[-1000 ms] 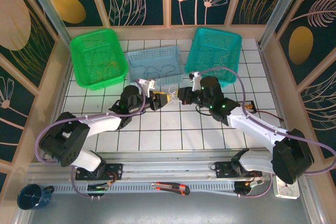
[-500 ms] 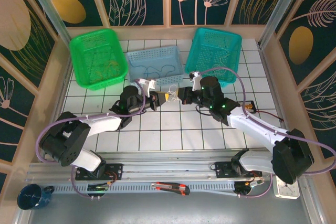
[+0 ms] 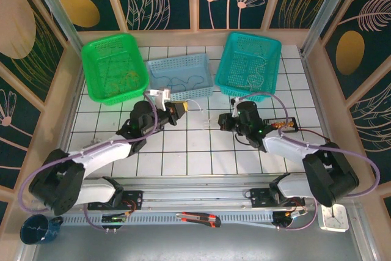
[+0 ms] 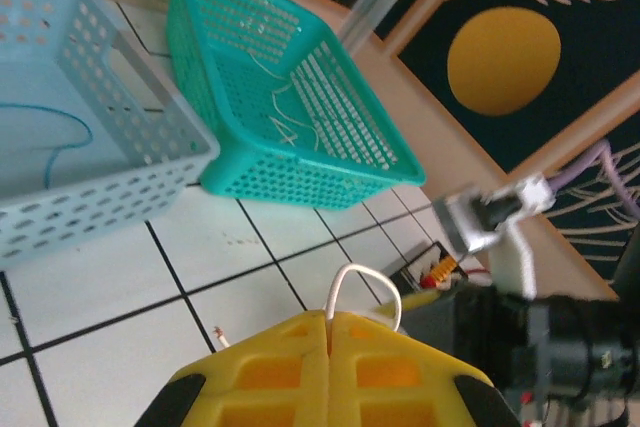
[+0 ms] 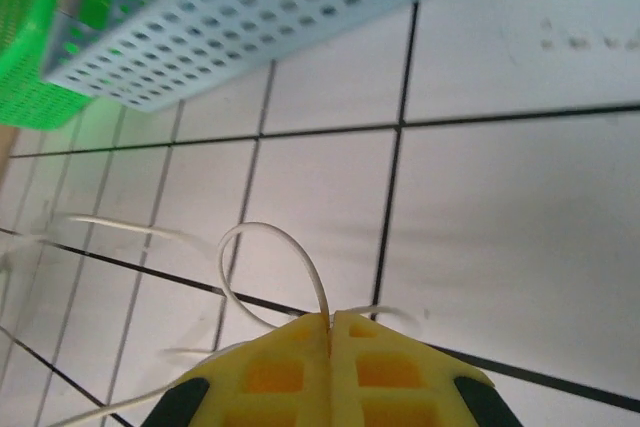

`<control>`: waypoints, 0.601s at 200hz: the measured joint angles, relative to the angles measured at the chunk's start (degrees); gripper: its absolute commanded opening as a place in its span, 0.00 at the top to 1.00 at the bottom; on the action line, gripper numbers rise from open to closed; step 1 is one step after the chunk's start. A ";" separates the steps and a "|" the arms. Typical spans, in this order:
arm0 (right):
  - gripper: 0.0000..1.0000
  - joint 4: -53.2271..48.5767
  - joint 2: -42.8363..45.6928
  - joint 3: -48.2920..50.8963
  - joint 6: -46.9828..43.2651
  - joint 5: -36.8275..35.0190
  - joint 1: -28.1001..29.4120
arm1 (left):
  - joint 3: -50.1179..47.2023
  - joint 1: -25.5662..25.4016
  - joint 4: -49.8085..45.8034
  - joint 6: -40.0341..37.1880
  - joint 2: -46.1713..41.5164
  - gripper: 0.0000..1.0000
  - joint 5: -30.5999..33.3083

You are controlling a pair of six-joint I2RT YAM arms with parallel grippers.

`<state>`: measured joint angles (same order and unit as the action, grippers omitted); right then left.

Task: Untangle the cables
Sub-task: Untie the cable.

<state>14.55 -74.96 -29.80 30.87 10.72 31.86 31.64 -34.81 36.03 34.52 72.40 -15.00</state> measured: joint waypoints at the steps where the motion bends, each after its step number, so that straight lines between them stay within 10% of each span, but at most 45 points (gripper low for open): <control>1: 1.00 0.04 -0.07 0.09 0.00 0.00 0.00 | 0.07 0.00 -0.24 -0.02 -0.24 1.00 0.20; 120: 1.00 10.16 -9.07 3.34 4.24 -0.15 2.47 | 10.03 3.87 -11.45 -1.16 -7.06 1.00 3.30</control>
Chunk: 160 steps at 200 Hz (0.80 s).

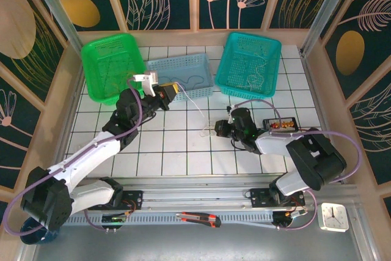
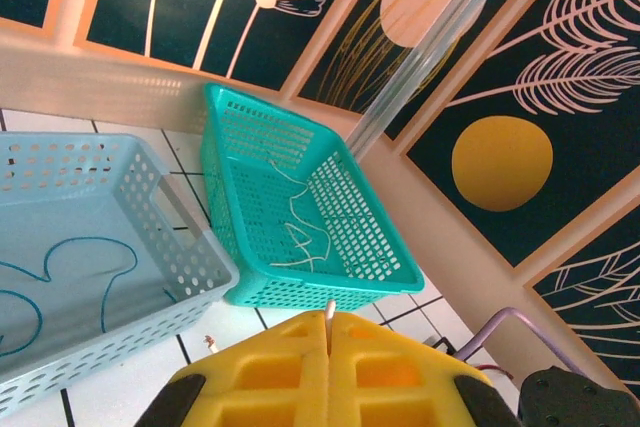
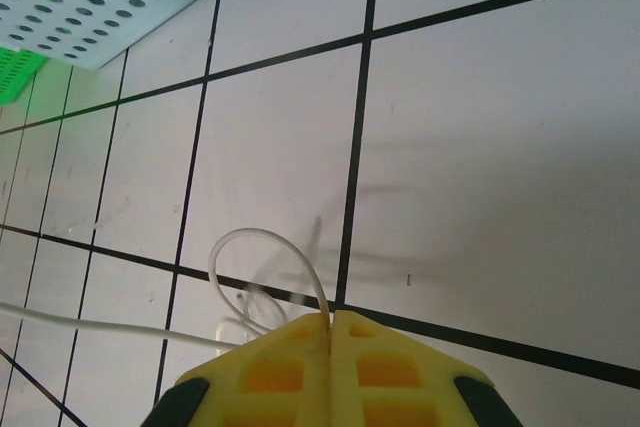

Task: Untangle the cables
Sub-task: Untie the cable.

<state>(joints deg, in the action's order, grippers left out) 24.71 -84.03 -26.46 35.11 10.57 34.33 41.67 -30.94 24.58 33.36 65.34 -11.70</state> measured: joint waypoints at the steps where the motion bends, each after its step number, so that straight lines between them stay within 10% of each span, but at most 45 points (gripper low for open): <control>1: 1.00 0.00 -0.02 0.00 -0.02 -0.02 0.02 | 0.11 0.00 -0.13 0.00 0.00 1.00 -0.02; 160: 0.60 -1.99 -2.01 -0.94 -0.22 -0.02 0.55 | 7.78 0.31 -2.19 -0.02 0.00 1.00 -3.89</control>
<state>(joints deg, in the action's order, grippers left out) 22.72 -86.04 -27.40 34.89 10.55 34.87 49.45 -30.63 22.39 33.34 65.34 -15.59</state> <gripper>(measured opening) 0.366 0.049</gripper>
